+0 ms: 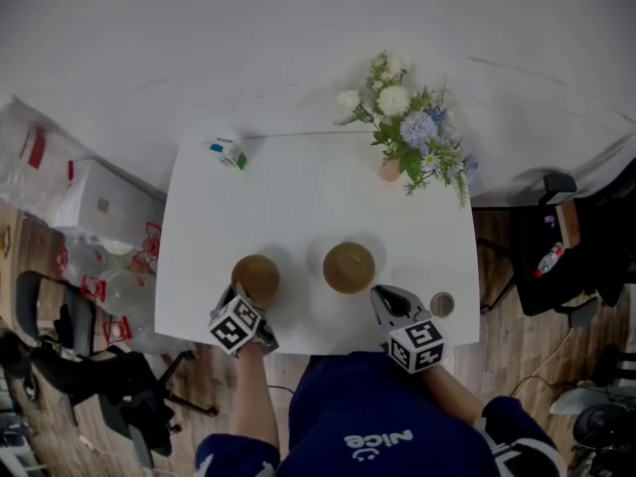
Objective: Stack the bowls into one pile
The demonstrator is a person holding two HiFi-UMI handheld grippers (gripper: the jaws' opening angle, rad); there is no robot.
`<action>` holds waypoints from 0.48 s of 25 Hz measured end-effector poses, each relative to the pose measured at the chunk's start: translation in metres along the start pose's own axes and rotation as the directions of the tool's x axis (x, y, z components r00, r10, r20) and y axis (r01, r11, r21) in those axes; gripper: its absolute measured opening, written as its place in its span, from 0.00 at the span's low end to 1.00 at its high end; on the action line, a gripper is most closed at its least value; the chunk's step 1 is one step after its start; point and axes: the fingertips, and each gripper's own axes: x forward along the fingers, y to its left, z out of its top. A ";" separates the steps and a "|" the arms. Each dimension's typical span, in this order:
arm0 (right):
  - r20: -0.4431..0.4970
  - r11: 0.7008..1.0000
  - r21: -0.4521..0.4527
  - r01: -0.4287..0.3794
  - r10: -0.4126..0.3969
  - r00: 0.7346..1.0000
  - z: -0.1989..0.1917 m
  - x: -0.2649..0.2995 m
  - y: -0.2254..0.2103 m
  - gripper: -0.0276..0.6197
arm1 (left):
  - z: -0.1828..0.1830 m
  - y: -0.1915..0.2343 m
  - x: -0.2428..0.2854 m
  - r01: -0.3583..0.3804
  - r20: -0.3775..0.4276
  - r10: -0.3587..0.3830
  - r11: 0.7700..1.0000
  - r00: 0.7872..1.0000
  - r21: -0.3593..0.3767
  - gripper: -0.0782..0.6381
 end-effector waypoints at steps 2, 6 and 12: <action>0.003 1.000 0.003 0.003 -0.003 1.000 0.000 -0.001 -0.003 0.11 | 0.001 -0.003 -0.004 0.001 0.017 -0.001 1.000 1.000 -0.001 0.15; 0.010 1.000 0.017 0.015 -0.016 1.000 -0.001 -0.007 -0.013 0.11 | 0.003 -0.023 -0.016 0.047 0.055 -0.046 0.999 0.997 -0.018 0.15; 0.029 0.999 0.037 0.026 -0.027 0.999 -0.001 -0.015 -0.026 0.11 | 0.013 -0.077 -0.038 0.150 0.095 -0.152 0.988 0.984 0.028 0.15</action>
